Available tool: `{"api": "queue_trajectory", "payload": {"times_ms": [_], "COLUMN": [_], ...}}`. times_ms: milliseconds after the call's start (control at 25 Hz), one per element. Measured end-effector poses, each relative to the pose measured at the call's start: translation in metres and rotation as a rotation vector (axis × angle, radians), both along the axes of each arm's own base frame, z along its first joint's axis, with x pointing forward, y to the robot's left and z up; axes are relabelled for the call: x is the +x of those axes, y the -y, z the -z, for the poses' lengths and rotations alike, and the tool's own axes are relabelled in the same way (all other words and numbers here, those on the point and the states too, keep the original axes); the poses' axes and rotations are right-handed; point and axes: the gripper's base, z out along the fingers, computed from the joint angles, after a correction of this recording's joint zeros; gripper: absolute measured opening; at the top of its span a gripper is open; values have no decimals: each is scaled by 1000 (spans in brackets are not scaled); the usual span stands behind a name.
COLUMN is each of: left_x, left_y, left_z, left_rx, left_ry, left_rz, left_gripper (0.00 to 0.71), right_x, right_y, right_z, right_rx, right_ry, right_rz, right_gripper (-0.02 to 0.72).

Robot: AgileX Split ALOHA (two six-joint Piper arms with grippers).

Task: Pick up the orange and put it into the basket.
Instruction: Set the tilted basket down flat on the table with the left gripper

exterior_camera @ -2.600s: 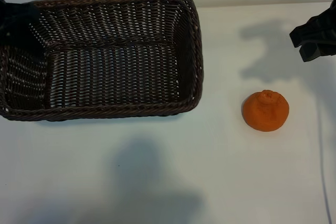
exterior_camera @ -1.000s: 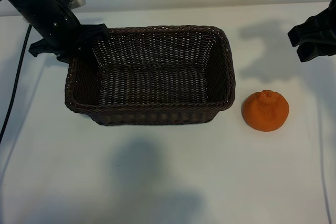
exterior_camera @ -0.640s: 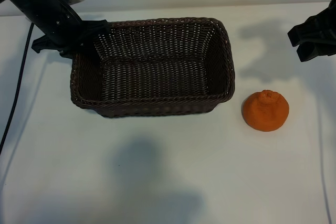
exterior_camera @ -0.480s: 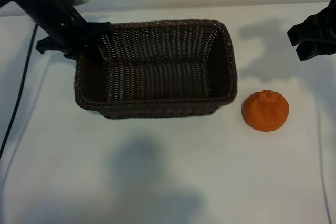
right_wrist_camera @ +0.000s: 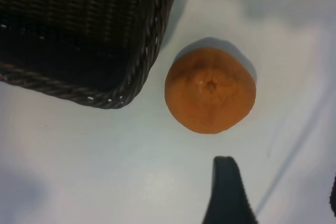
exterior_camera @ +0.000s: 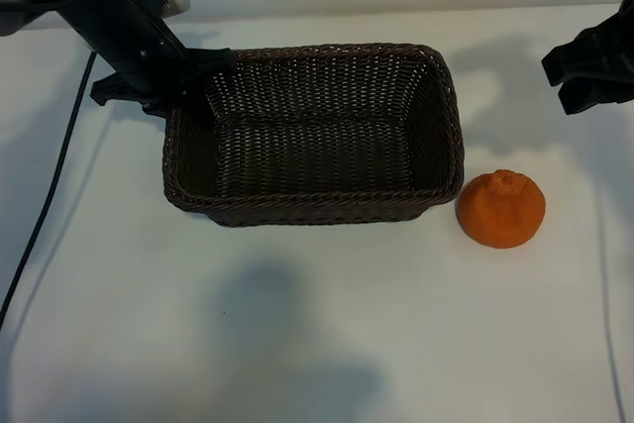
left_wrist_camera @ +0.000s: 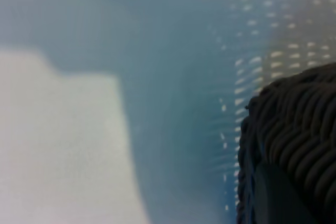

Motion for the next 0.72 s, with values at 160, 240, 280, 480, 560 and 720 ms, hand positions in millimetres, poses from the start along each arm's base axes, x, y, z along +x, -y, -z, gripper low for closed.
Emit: {"api": "queue_trajectory", "payload": {"times_ms": [160, 240, 280, 480, 560, 720], "left_x": [0, 0, 0, 0, 0, 0], "left_y": [0, 0, 0, 0, 0, 0], "left_z": [2, 2, 2, 2, 2, 2], "left_rx": [1, 0, 0, 0, 0, 0], "left_ry": [-4, -4, -3, -3, -3, -3], "left_rz": [-1, -2, -2, -2, -2, -2], "left_gripper": [174, 174, 174, 174, 174, 196], "right_x": [0, 0, 0, 0, 0, 0], "right_y": [0, 0, 0, 0, 0, 0], "right_z": [0, 0, 0, 0, 0, 0], "right_rx": [1, 1, 1, 1, 1, 1], "right_ry": [0, 0, 0, 0, 0, 0], "right_rz": [0, 0, 0, 0, 0, 0], "right_gripper": [456, 456, 456, 457, 457, 457]}}
